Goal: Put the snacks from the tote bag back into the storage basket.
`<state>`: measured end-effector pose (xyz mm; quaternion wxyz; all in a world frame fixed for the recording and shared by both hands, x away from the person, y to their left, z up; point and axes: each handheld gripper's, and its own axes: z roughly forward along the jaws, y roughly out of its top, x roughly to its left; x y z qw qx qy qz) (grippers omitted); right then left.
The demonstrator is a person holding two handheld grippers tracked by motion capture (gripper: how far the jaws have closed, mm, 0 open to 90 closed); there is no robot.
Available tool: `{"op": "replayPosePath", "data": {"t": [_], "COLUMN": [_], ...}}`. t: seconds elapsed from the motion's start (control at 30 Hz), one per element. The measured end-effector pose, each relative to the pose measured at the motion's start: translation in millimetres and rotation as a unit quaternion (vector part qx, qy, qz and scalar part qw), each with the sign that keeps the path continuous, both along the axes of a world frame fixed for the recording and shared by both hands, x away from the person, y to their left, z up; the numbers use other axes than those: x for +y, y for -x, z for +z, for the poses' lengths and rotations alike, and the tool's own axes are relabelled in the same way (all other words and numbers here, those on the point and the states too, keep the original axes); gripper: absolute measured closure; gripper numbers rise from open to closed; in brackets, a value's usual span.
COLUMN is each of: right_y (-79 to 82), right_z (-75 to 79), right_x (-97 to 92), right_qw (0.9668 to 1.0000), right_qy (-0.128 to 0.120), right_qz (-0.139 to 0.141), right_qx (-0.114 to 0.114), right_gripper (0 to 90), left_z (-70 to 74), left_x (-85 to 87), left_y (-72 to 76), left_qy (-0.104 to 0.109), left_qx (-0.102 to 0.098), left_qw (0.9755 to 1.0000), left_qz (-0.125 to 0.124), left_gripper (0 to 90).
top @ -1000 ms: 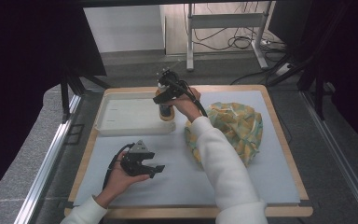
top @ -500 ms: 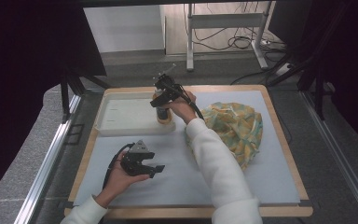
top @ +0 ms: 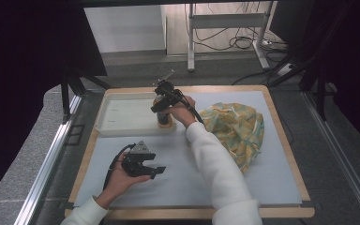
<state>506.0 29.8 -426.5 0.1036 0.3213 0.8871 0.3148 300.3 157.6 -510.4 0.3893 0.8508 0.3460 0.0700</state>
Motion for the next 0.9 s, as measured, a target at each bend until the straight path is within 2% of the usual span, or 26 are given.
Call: {"op": "replayPosePath", "data": {"t": [0.2, 0.37, 0.47, 0.53, 0.77, 0.9], "right_y": [1.8, 1.9, 4.1, 6.9, 17.2, 25.3], "right_z": [-6.8, -5.9, -1.2, 2.5, 20.7, 26.7], "right_x": [2.2, 0.3, -2.3, -3.0, -13.7, -21.5], "right_qw": [0.9998, 0.9998, 1.0, 0.9998, 0.9992, 0.9992], "right_qy": [0.021, 0.021, 0.003, 0.008, -0.023, -0.023], "right_qz": [0.0, -0.005, -0.009, -0.009, -0.01, -0.004], "right_qx": [0.0, 0.003, -0.002, -0.013, -0.03, -0.034], "right_gripper": [29.7, 29.0, 23.2, 19.7, 17.6, 17.6], "left_z": [0.3, -0.2, -0.6, -0.9, -1.7, -2.7], "left_x": [1.3, 0.0, -0.5, -0.5, 0.9, 2.6], "left_y": [-0.4, -0.1, -0.3, -0.3, -0.5, 0.8], "left_qy": [0.001, -0.002, -0.005, -0.005, -0.006, -0.006], "left_qx": [0.002, 0.002, 0.003, 0.003, 0.003, 0.004], "left_qw": [1.0, 1.0, 1.0, 1.0, 1.0, 1.0], "left_qz": [0.002, -0.002, -0.003, -0.004, 0.0, 0.003], "left_gripper": [31.4, 31.4, 31.4, 31.4, 31.4, 31.4]}}
